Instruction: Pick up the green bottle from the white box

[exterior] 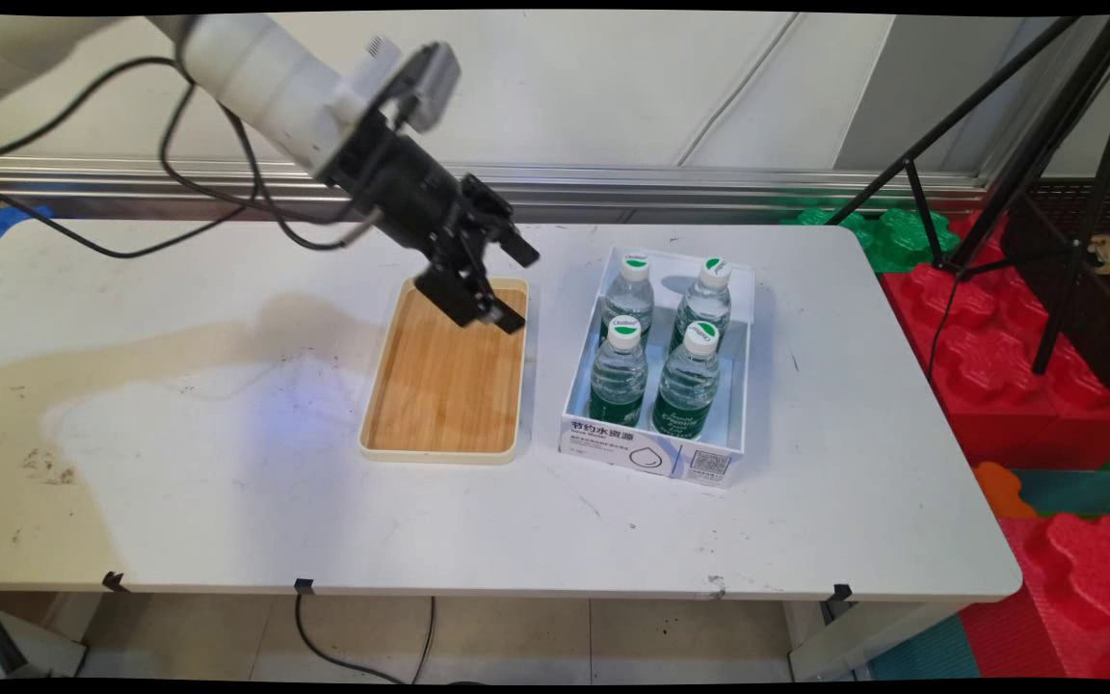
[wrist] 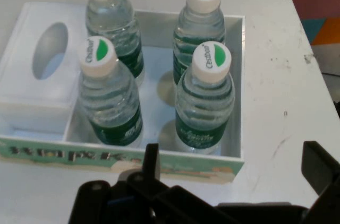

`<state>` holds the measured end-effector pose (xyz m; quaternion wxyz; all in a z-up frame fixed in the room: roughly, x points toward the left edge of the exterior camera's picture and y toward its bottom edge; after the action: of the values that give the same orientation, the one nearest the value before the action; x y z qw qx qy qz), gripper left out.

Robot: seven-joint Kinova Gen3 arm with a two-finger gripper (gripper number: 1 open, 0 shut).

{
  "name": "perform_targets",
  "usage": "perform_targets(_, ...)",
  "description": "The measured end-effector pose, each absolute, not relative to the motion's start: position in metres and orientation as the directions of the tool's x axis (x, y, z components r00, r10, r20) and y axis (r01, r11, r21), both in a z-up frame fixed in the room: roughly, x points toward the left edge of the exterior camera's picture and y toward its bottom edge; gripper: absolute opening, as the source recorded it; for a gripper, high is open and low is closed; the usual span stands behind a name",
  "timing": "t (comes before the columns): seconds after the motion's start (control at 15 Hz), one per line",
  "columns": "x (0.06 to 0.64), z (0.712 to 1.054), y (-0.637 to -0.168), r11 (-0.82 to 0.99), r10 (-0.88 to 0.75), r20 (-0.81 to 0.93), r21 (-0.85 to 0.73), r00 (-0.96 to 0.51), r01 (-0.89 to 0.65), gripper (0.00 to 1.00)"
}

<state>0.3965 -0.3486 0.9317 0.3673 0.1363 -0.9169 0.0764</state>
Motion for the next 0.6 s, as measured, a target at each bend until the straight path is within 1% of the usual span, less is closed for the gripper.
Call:
perform_targets(0.27,0.364,0.904,-0.361,0.956,-0.192,0.681,-0.034,-0.707,-0.292,1.0)
perform_targets(0.6,0.336,0.879,-0.374,0.958,-0.191,0.667,-0.034,-0.721,-0.285,1.0)
